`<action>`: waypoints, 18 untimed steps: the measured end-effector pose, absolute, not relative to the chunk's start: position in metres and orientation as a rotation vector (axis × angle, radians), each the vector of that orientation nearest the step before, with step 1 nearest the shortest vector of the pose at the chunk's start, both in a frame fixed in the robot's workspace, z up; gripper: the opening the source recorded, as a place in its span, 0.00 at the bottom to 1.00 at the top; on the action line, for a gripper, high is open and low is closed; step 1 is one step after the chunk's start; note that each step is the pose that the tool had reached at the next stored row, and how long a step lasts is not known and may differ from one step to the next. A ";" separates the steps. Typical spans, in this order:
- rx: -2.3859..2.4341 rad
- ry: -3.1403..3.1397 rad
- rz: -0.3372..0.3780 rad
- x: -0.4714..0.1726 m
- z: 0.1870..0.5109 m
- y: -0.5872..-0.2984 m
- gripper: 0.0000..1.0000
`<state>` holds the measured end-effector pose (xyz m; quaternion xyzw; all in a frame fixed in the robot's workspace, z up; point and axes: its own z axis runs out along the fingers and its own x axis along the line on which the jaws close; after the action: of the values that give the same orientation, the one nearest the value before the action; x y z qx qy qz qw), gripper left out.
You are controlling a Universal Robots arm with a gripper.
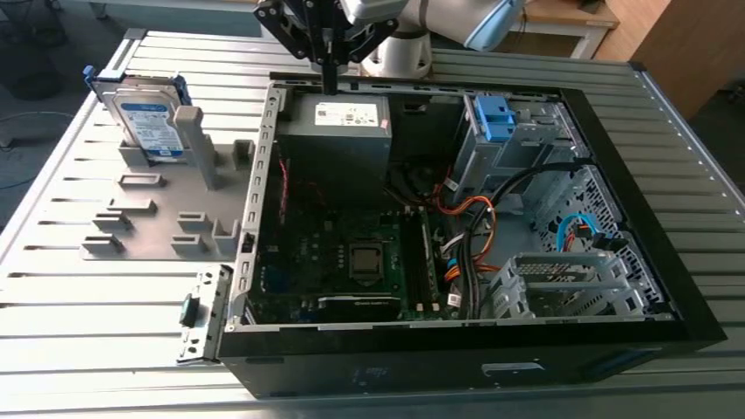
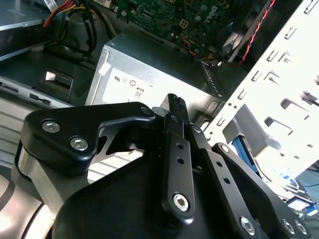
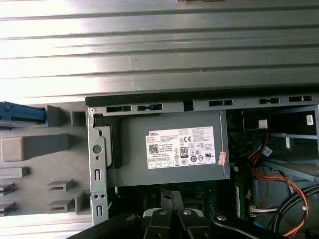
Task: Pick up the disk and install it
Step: 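Reach for the disk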
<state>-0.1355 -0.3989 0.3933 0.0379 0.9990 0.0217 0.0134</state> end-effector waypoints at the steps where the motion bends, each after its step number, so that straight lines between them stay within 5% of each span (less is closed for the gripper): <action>1: 0.118 3.112 0.068 -0.136 0.393 -0.399 0.11; 18: 0.118 3.112 0.068 -0.142 0.393 -0.399 0.11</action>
<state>-0.1416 -0.3989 0.3933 0.0379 0.9990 0.0217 0.0134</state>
